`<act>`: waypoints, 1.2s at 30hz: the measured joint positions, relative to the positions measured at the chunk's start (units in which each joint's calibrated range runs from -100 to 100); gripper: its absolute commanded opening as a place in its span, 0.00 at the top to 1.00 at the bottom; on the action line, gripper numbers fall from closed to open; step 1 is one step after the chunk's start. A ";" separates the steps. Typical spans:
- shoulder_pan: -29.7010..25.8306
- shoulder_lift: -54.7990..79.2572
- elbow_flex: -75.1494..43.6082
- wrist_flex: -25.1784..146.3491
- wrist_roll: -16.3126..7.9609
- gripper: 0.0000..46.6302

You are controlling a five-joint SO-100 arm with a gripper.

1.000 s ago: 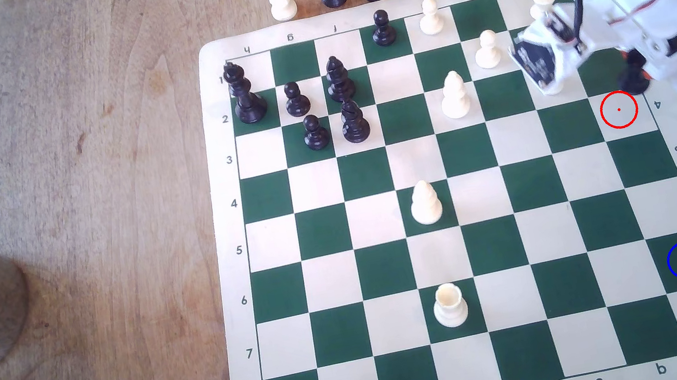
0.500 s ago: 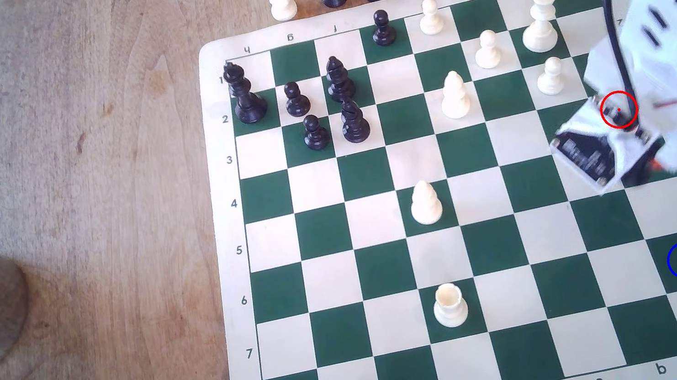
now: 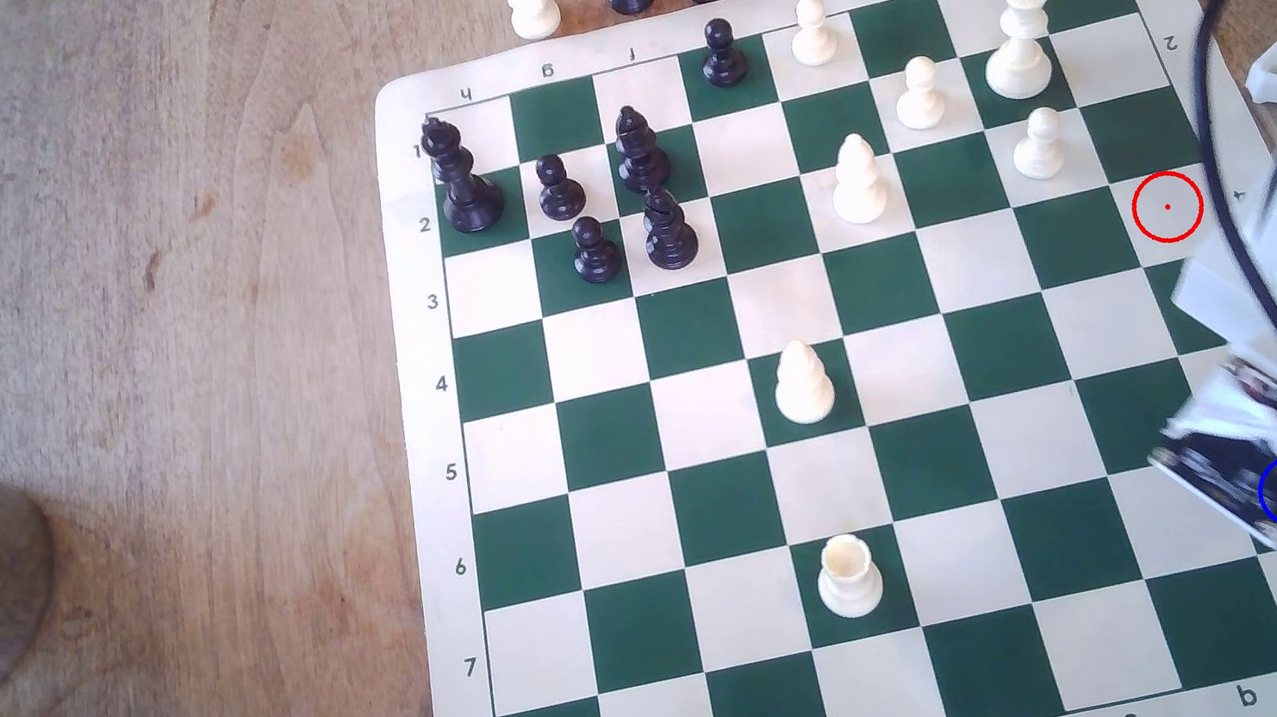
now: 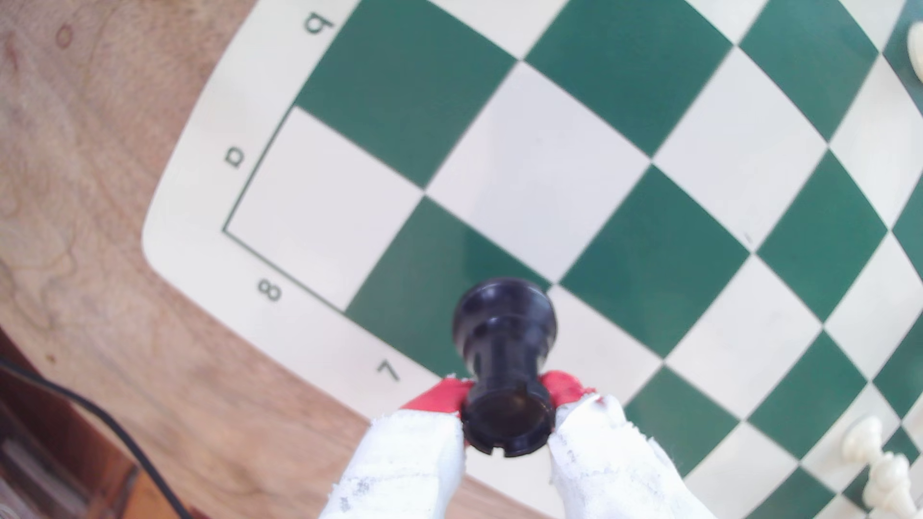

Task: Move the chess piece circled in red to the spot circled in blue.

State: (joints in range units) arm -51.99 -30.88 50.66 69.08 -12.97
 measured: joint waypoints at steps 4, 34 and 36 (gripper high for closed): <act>-1.70 3.02 0.00 -2.15 -0.49 0.99; -0.29 6.45 1.17 -0.56 1.22 0.34; 0.74 4.78 1.36 1.12 1.42 0.33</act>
State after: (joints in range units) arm -51.25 -26.10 52.01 70.20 -11.55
